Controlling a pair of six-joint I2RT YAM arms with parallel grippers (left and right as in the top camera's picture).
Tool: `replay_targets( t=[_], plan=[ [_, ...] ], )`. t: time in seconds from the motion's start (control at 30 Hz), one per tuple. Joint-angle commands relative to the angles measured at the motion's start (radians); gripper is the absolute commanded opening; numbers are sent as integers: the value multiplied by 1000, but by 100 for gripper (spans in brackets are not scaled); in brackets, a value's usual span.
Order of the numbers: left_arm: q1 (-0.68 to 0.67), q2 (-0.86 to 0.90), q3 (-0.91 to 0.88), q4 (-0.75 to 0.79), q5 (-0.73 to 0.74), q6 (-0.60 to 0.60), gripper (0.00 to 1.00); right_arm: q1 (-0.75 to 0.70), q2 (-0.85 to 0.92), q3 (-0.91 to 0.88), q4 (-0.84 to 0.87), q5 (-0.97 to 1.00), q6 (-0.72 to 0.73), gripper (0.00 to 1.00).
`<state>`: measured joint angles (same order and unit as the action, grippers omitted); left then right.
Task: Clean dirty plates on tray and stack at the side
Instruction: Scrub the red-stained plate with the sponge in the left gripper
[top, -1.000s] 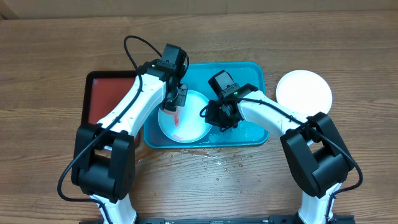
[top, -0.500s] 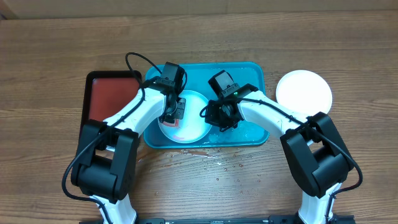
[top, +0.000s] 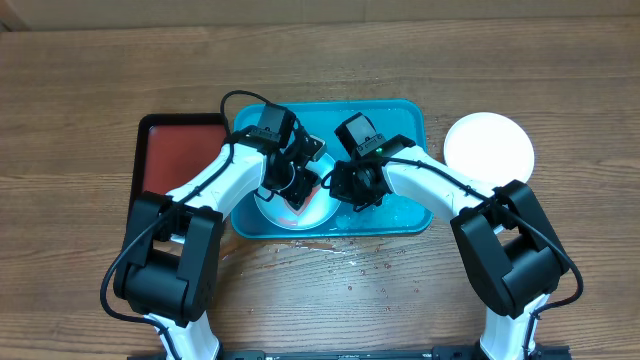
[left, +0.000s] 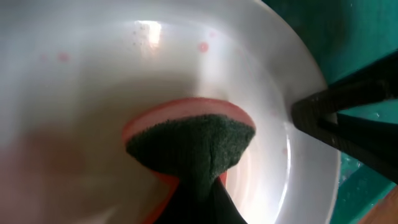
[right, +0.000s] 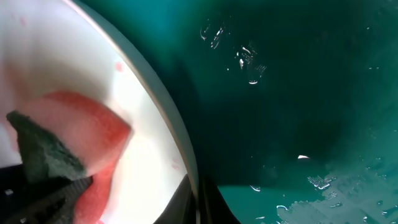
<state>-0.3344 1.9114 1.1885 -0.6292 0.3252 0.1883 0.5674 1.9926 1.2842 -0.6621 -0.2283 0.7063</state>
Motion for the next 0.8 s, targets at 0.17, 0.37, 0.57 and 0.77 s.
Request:
replay_targets(
  t=[0.17,0.37,0.57,0.77],
  plan=[
    [-8,-2,-6,40,-554,-479,4,6,14,-20,2,6,-3,4],
    [-8,-2,-6,87,-595,-518,4,6,14,-20,2,6,-3,4],
    [-12,-2,-6,82,-566,-505,4,6,14,-20,2,6,-3,4],
    [-13,-2,-6,-40,-263,-281,4,6,14,-20,3,7,-3,4]
  ],
)
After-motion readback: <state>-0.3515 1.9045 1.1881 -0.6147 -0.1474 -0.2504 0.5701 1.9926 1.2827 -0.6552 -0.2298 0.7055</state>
